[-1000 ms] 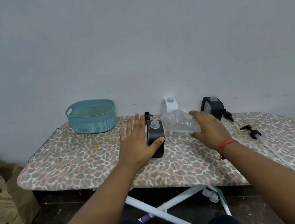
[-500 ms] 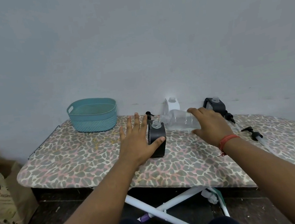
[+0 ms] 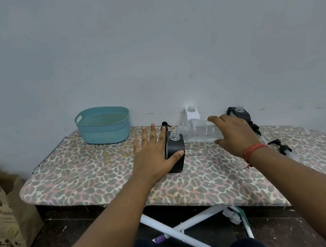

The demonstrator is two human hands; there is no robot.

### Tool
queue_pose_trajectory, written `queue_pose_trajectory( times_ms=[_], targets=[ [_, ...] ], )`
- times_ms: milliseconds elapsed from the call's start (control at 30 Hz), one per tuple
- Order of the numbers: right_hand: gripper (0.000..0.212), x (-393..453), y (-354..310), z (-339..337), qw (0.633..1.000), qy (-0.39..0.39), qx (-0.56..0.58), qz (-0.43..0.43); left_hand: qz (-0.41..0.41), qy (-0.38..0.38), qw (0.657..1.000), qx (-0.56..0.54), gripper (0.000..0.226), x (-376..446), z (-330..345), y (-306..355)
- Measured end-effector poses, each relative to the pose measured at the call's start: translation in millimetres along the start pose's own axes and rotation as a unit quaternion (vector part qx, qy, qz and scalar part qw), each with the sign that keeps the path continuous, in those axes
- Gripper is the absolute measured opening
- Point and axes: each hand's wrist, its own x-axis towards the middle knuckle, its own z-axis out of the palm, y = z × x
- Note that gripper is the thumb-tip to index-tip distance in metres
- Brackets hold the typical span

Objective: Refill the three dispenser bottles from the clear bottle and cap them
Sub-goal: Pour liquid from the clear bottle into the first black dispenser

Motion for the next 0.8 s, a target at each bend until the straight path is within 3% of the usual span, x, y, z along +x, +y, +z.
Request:
queue_pose_trajectory(
  times_ms=[800],
  targets=[
    [0.073, 12.2, 5.5, -12.1, 0.998, 0.026, -0.039, -0.038, 0.014, -0.004, 1.0, 0.019, 0.106, 1.5, -6.5, 1.3]
  ],
)
